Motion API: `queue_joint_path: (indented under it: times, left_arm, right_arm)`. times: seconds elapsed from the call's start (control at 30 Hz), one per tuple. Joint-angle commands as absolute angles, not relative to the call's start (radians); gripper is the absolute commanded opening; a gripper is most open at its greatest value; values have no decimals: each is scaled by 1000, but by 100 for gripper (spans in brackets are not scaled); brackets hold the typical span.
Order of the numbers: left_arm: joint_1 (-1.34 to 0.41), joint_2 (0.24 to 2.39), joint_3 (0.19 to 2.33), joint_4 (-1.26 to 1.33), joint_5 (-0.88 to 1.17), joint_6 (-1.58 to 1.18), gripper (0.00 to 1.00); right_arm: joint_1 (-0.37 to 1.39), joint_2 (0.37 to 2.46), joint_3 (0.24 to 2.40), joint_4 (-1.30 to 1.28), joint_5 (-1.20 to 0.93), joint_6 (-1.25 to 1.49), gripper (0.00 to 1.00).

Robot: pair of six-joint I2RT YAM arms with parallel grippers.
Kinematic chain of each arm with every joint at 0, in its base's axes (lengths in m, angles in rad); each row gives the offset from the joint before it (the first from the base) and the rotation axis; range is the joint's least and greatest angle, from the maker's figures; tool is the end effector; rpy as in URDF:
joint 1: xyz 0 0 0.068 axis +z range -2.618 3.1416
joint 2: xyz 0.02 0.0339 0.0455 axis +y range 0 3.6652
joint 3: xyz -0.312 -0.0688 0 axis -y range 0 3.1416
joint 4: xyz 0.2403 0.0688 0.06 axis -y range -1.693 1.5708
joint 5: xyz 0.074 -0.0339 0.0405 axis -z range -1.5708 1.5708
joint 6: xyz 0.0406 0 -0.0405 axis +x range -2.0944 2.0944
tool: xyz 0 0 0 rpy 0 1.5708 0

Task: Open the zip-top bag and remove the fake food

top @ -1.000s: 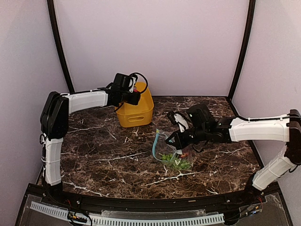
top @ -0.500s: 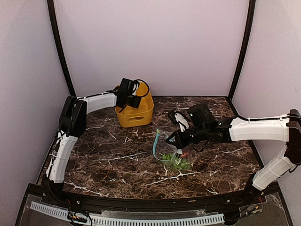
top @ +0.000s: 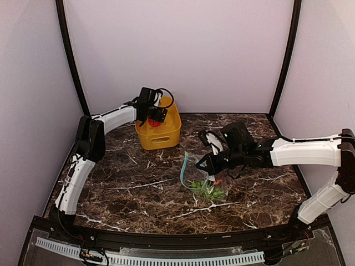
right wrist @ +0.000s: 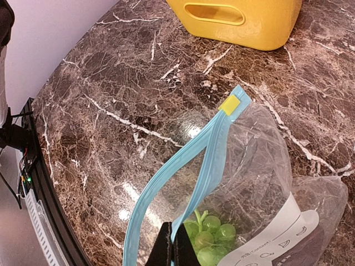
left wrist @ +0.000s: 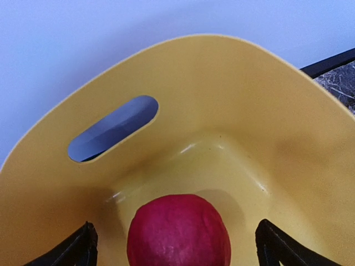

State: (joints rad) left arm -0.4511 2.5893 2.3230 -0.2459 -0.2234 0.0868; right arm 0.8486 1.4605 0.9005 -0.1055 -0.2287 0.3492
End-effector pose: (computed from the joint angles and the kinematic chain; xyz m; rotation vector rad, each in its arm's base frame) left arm 0.5729 -0.2675 0.2162 0.4180 2.0264 0.0090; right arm 0.1983 0.2390 0.2767 -0.7140 2.2641 0.8747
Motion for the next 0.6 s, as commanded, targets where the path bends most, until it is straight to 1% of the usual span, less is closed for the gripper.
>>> queue_joint_path:
  times: [0.0,0.2,0.27,0.33,0.43,0.47,0.5,0.53,0.57]
  left_arm:
    - [-452,2540,2392,-291,-223,118,99]
    - [-457,2409,2373,-293,-188,126,99]
    - [-464,2356,2336,-281,-194,134,99]
    - [-474,2274,2192,-226,-185,134,99]
    - [-481,2094,1975,-118,-96,111,99]
    - [-481,2053,1853,-41,-77,105,99]
    - [-482,1979,1793,46,-38,95,99]
    - [-482,1904,1675,87,-21,90,99]
    - [-483,1870,1621,165,37,80,99]
  right_arm:
    - [841,1437,888,-96,-229,348,0]
    - [841,1428,892,-92,-240,350,0]
    - [841,1424,895,-90,-250,353,0]
    - [841,1418,897,-89,-256,352,0]
    - [842,1422,897,-80,-275,349,0]
    - [841,1428,899,-79,-282,346,0]
    - [842,1433,900,-78,-291,343,0]
    - [841,1438,900,-76,-297,343,0]
    - [841,1442,900,-73,-304,342,0]
